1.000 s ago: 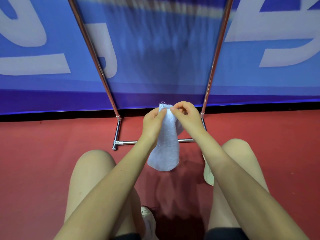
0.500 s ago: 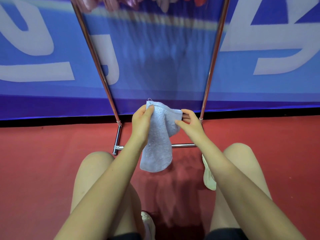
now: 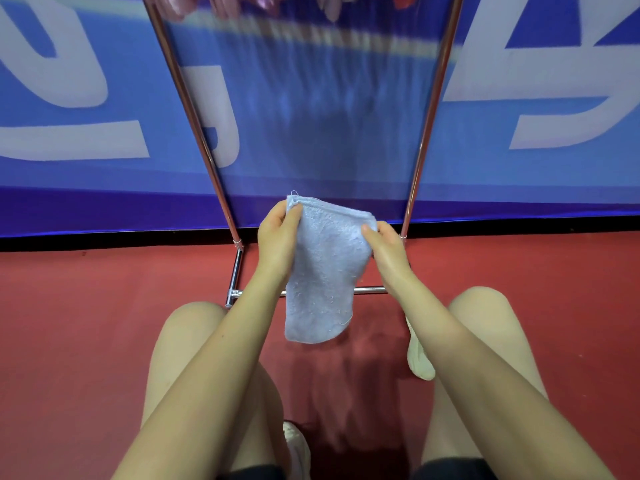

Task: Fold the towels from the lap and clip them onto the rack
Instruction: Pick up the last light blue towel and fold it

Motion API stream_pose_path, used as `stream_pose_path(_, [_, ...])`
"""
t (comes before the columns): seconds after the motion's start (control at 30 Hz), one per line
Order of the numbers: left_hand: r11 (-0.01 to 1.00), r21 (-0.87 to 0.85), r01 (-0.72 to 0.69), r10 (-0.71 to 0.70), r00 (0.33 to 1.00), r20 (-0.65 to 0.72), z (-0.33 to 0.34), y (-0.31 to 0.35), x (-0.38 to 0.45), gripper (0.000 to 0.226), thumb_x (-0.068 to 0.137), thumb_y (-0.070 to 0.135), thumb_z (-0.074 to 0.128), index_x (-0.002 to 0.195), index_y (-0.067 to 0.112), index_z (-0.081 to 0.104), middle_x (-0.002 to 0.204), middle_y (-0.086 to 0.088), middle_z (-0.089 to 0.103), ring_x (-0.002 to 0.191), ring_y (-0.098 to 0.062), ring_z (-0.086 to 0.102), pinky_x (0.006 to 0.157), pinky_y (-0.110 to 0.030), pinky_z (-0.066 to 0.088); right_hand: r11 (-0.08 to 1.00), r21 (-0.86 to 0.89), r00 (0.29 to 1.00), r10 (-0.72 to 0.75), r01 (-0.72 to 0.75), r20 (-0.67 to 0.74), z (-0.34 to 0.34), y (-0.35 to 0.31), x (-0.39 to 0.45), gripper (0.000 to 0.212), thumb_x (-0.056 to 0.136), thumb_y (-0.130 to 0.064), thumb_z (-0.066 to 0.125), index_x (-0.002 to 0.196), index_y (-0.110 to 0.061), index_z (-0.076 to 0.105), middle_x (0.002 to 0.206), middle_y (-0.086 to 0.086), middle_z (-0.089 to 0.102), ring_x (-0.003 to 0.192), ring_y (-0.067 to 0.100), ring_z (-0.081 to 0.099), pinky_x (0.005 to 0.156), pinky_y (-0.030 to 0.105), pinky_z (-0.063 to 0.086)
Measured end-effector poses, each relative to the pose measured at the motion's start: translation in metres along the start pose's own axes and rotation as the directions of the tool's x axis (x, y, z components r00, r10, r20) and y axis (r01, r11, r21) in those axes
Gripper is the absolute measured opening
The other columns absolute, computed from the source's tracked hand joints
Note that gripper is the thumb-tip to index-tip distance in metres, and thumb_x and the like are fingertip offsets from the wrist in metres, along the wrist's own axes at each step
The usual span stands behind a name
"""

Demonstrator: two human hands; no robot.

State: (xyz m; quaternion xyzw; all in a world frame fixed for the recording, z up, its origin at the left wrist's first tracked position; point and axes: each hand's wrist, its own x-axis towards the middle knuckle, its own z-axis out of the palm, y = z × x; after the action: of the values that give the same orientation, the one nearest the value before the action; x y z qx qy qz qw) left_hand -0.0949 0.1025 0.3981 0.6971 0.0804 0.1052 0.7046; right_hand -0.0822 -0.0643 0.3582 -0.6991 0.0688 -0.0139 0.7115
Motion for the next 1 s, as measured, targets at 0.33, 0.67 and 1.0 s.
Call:
stream_pose_path(0.33, [0.996,0.07,-0.063,0.067,0.996,-0.06,-0.003,-0.008,0.007,0.025,0.096,0.024,0.048,0.074,0.025,0.06,0.075,0.009,0.051,0.071,-0.006,0.042,0.067,-0.026,0.036,0.979,-0.143,0.987,-0.155,0.146,-0.048,-0.001,-0.007,0.002,0.021,0.091,-0.018,0.054,0.075,-0.022,0.042,0.071,-0.003,0.042,0.065,0.01,0.038,0.057,0.019,0.032])
stream_pose_path(0.67, [0.981,0.146,-0.127,0.143,0.984,-0.105,-0.009,-0.009,0.009,0.027,0.098,0.022,0.046,0.072,0.025,0.053,0.062,0.019,0.049,0.062,0.006,0.043,0.063,-0.012,0.035,0.995,0.039,0.979,0.081,-0.09,0.188,-0.003,-0.008,-0.001,0.02,0.075,-0.013,0.07,0.094,-0.009,0.064,0.086,0.005,0.064,0.077,0.015,0.058,0.069,0.025,0.045])
stream_pose_path(1.0, [0.96,0.204,0.19,-0.169,0.978,-0.12,0.004,-0.037,0.005,0.025,0.085,0.026,0.045,0.07,0.007,0.053,0.071,-0.003,0.049,0.071,-0.016,0.041,0.065,-0.033,0.035,0.966,-0.253,0.998,0.057,-0.058,-0.012,0.017,0.005,-0.007,0.024,0.087,-0.013,0.053,0.066,-0.015,0.04,0.064,0.0,0.036,0.062,0.014,0.032,0.049,0.021,0.027])
